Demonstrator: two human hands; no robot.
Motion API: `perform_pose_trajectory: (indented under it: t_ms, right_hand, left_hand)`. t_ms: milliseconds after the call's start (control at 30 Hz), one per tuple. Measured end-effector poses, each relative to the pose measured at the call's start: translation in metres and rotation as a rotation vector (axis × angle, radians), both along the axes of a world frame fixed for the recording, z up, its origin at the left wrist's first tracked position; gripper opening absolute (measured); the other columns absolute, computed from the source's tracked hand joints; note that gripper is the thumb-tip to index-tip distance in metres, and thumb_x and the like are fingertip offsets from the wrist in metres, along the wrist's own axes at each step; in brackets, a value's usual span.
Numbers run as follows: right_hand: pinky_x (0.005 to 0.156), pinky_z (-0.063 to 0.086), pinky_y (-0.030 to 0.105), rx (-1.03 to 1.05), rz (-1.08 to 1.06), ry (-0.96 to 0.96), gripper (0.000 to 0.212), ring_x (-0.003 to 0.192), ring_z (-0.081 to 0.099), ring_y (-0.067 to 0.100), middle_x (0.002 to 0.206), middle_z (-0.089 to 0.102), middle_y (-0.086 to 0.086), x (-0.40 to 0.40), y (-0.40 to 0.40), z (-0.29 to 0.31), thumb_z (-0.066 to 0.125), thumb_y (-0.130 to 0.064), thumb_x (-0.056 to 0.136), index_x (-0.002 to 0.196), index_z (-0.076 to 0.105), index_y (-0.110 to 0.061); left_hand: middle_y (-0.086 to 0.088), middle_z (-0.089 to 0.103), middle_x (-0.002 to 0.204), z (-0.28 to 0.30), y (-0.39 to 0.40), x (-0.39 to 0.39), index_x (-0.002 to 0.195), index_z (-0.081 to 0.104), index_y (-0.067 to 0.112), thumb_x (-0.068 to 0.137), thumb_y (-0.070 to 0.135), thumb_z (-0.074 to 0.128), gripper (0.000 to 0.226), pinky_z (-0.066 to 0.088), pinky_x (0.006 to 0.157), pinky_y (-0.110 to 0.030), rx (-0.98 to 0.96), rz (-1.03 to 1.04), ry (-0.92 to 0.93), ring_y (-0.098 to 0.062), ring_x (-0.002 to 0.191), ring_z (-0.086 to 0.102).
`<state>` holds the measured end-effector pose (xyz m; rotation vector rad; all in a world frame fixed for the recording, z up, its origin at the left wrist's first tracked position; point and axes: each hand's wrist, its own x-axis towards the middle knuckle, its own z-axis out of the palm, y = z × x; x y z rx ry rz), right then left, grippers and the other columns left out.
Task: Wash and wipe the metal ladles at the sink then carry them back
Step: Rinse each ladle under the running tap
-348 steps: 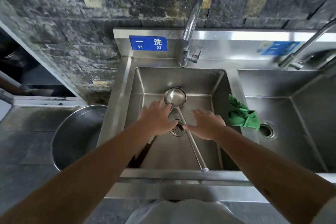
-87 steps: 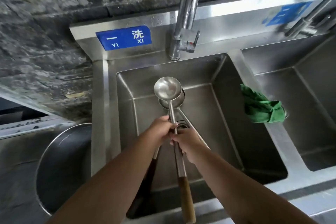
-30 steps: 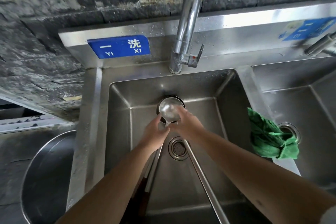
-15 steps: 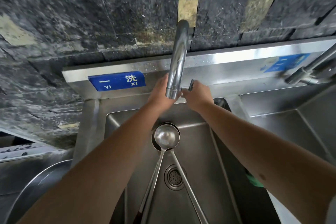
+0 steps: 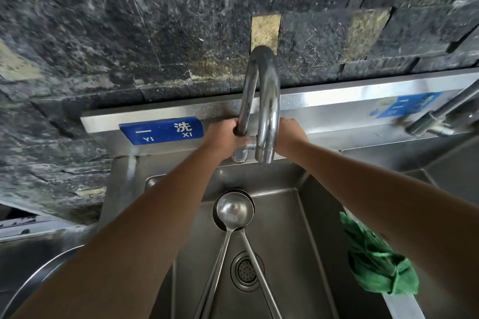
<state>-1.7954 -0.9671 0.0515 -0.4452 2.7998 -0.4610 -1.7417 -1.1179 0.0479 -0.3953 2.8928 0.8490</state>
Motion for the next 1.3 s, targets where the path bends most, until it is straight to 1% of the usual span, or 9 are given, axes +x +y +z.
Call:
perform_pose_trajectory:
  t_ms: [133,267,400,500,700,867,967,1167,1300]
  right_hand:
    - [0.073,0.036,0.03,0.01,0.018,0.017,0.029,0.085,0.049,0.025,0.108,0.064,0.018,-0.006,0.001,-0.001,0.036,-0.005,0.094,0.108,0.061,0.002]
    - [0.072,0.035,0.028,-0.002,-0.003,0.056,0.024,0.078,0.042,0.018,0.092,0.055,0.01,-0.005,0.002,-0.002,0.04,-0.002,0.095,0.105,0.061,0.003]
    - [0.065,0.035,0.023,-0.003,0.007,0.072,0.017,0.067,0.039,0.012,0.077,0.048,0.001,-0.007,0.001,-0.007,0.043,-0.005,0.096,0.092,0.06,-0.004]
    - [0.05,0.032,0.02,-0.026,-0.028,0.065,0.022,0.061,0.044,0.013,0.062,0.045,-0.004,-0.008,0.0,-0.012,0.049,-0.012,0.096,0.075,0.054,-0.008]
    - [0.076,0.057,0.046,-0.142,-0.122,0.025,0.014,0.08,0.064,0.03,0.084,0.068,0.017,-0.003,-0.002,-0.014,0.063,-0.011,0.088,0.086,0.065,0.003]
    - [0.069,0.057,0.04,-0.111,-0.115,0.049,0.016,0.065,0.056,0.021,0.074,0.065,0.012,-0.004,-0.001,-0.017,0.058,-0.009,0.09,0.076,0.061,0.0]
    - [0.056,0.043,0.028,-0.108,-0.137,0.05,0.029,0.054,0.043,0.01,0.061,0.05,0.0,-0.006,0.001,-0.02,0.056,-0.011,0.091,0.063,0.047,-0.012]
    - [0.065,0.046,0.032,-0.125,-0.158,0.04,0.029,0.061,0.045,0.017,0.061,0.044,-0.001,-0.004,0.0,-0.021,0.055,-0.007,0.089,0.063,0.043,-0.011]
    - [0.082,0.053,0.041,-0.211,-0.191,0.001,0.013,0.079,0.055,0.025,0.065,0.046,0.0,-0.003,0.003,-0.022,0.049,-0.001,0.094,0.093,0.061,0.004]
  left_hand:
    - [-0.017,0.067,0.107,0.002,0.002,0.0,0.104,0.061,0.0,0.094,0.008,0.045,0.021,0.035,0.069,-0.028,-0.088,-0.017,-0.006,-0.019,0.08,0.048]
    - [-0.018,0.064,0.114,0.012,0.005,0.003,0.116,0.06,-0.002,0.091,0.003,0.054,0.027,0.037,0.077,-0.026,-0.05,-0.015,-0.03,-0.033,0.105,0.059]
    - [-0.014,0.064,0.099,0.006,0.004,0.005,0.108,0.062,0.001,0.094,0.007,0.048,0.02,0.036,0.066,-0.025,0.008,-0.008,0.025,-0.016,0.068,0.047]
    - [-0.002,0.057,0.083,0.003,0.004,0.005,0.115,0.064,0.008,0.093,0.014,0.053,0.025,0.034,0.054,-0.021,0.075,0.027,0.057,-0.005,0.061,0.04]
    - [0.003,0.059,0.082,-0.002,0.002,0.003,0.12,0.064,0.017,0.092,0.024,0.059,0.029,0.034,0.051,-0.019,0.125,0.044,0.051,-0.002,0.063,0.043]
    - [0.011,0.056,0.077,-0.004,0.001,0.003,0.126,0.061,0.021,0.092,0.023,0.059,0.034,0.031,0.05,-0.018,0.157,0.044,0.066,0.002,0.064,0.042]
    - [0.014,0.052,0.074,-0.006,-0.001,0.001,0.128,0.06,0.022,0.092,0.025,0.061,0.036,0.032,0.051,-0.017,0.154,0.039,0.07,0.002,0.065,0.043]
    - [0.015,0.053,0.073,-0.011,-0.003,-0.003,0.121,0.063,0.023,0.091,0.027,0.063,0.031,0.036,0.049,-0.018,0.175,0.054,0.047,-0.001,0.063,0.049]
    - [0.011,0.056,0.075,-0.012,-0.003,-0.002,0.117,0.064,0.02,0.09,0.027,0.063,0.028,0.037,0.049,-0.019,0.165,0.06,0.058,-0.002,0.062,0.048]
